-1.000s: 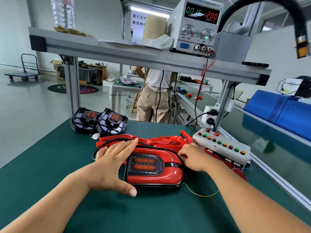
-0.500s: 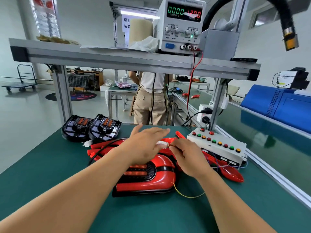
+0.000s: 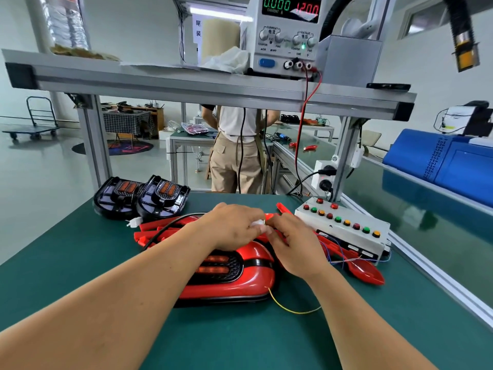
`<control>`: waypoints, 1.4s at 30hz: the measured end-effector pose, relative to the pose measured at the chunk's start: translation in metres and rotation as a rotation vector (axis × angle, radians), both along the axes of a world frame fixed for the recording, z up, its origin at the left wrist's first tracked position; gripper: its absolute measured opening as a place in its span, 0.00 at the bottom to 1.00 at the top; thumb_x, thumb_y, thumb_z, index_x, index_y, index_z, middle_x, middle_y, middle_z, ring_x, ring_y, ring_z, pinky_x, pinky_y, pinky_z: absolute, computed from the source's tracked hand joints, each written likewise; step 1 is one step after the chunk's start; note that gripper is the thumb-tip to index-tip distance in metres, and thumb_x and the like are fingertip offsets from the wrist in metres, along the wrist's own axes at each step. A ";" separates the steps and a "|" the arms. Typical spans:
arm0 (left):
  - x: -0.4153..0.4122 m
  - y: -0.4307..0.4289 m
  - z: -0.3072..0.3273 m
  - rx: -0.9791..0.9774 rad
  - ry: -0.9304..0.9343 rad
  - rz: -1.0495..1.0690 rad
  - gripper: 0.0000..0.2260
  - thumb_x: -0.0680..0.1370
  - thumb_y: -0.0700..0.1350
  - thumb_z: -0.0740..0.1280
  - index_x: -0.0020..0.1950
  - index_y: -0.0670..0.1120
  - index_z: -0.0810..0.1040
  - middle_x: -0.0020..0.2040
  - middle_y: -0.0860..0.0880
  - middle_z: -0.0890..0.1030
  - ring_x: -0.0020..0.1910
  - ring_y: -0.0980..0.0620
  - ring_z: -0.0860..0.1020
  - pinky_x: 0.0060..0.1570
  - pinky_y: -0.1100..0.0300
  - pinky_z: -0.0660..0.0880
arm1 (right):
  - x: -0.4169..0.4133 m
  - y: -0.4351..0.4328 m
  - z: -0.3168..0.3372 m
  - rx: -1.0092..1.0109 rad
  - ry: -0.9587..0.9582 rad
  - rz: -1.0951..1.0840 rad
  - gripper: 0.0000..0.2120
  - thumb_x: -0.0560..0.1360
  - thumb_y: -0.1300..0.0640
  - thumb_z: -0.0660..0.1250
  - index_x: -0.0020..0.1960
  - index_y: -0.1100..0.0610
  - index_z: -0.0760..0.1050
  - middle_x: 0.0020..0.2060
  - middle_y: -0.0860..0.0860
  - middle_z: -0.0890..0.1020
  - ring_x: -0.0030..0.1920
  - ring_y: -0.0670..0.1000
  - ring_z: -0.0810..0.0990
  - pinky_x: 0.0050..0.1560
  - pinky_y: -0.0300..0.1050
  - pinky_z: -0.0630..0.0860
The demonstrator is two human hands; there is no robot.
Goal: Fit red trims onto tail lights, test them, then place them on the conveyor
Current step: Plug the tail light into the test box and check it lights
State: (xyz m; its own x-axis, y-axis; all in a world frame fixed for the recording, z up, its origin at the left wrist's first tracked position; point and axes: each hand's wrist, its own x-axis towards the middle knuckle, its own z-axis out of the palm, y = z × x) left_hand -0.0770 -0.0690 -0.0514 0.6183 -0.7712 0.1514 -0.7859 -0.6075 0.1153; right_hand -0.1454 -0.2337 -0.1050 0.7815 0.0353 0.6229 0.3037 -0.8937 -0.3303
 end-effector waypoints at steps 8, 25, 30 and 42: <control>0.003 -0.002 -0.003 0.039 -0.039 0.083 0.13 0.81 0.63 0.55 0.46 0.55 0.66 0.45 0.52 0.75 0.45 0.49 0.70 0.45 0.55 0.63 | 0.000 0.001 -0.001 -0.026 0.020 -0.024 0.11 0.81 0.50 0.62 0.52 0.56 0.80 0.43 0.48 0.79 0.47 0.49 0.76 0.46 0.50 0.72; 0.004 0.008 0.002 -0.067 -0.083 0.158 0.17 0.82 0.60 0.53 0.60 0.53 0.75 0.58 0.51 0.79 0.63 0.47 0.73 0.62 0.47 0.62 | 0.008 -0.006 -0.009 -0.097 0.123 -0.225 0.11 0.81 0.49 0.58 0.55 0.47 0.79 0.47 0.43 0.74 0.54 0.49 0.74 0.56 0.47 0.62; -0.006 0.002 0.008 -0.245 0.096 0.101 0.30 0.81 0.63 0.46 0.80 0.52 0.49 0.69 0.51 0.75 0.73 0.47 0.64 0.70 0.44 0.56 | 0.006 0.000 -0.004 0.074 0.050 -0.117 0.15 0.80 0.51 0.62 0.66 0.50 0.76 0.55 0.43 0.74 0.59 0.42 0.71 0.61 0.41 0.64; -0.018 0.002 0.010 -0.174 0.187 0.050 0.29 0.78 0.65 0.44 0.79 0.62 0.44 0.79 0.52 0.60 0.78 0.50 0.56 0.74 0.47 0.50 | -0.005 0.014 0.000 0.385 -0.059 -0.053 0.05 0.77 0.56 0.68 0.43 0.51 0.74 0.32 0.42 0.77 0.35 0.36 0.76 0.34 0.28 0.66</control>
